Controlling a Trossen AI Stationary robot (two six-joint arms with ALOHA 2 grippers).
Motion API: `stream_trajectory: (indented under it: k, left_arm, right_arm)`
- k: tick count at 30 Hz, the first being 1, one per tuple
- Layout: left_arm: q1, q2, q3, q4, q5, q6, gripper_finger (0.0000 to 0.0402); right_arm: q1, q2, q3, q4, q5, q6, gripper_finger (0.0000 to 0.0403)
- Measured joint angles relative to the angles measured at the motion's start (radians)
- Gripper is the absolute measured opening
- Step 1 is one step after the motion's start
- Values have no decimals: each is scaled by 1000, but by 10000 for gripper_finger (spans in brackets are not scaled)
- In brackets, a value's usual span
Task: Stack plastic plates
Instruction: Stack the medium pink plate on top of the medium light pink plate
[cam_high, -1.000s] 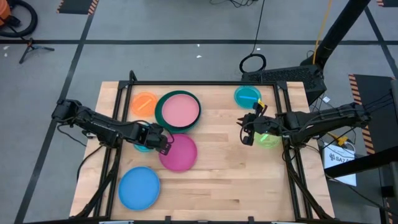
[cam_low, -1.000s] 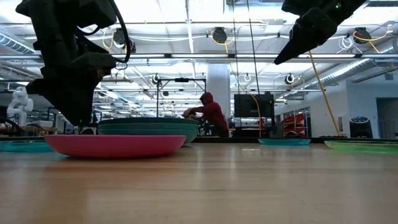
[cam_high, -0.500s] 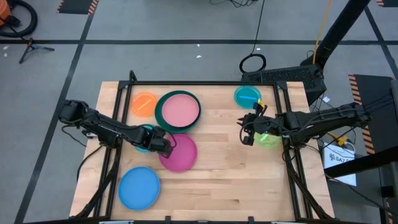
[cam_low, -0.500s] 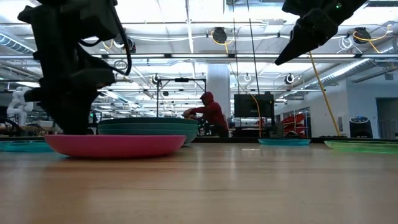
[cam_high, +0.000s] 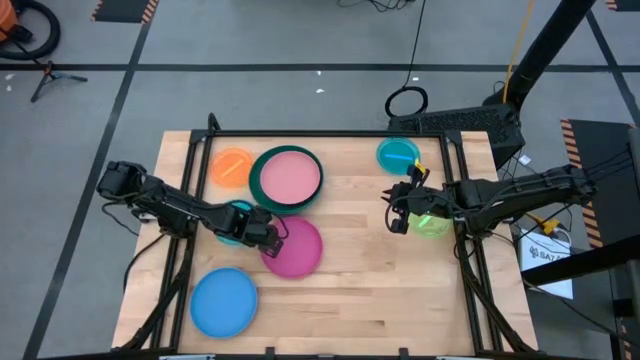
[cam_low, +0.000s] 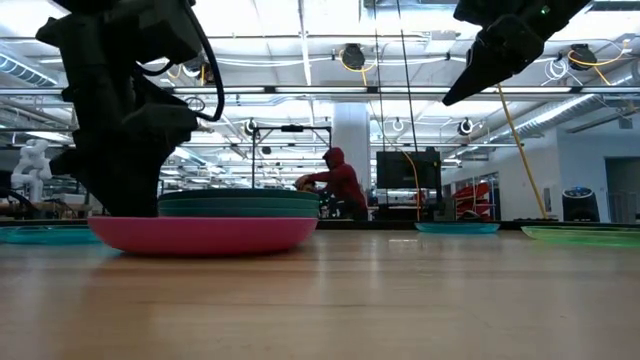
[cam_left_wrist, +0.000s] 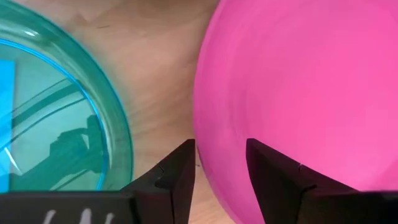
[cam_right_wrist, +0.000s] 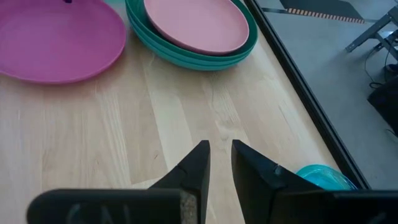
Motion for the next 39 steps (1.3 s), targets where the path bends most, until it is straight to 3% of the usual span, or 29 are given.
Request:
stream_trajectory:
  k: [12,19,28,34,39]
  left_arm:
    - [0,0,0,-7,1,6,76]
    - [0,0,0,-5,3,7,13]
    - [4,-13,11,-12,36,47,8]
    - [41,-39,161,-143,80,190,8]
    - [67,-40,356,-305,19,325,8]
  right_arm:
    - [0,0,0,0,0,0,59]
    - [0,0,0,0,0,0,59]
    - [0,0,0,-1,0,1,59]
    - [0,0,0,0,0,2,59]
    - [0,0,0,0,0,3,59]
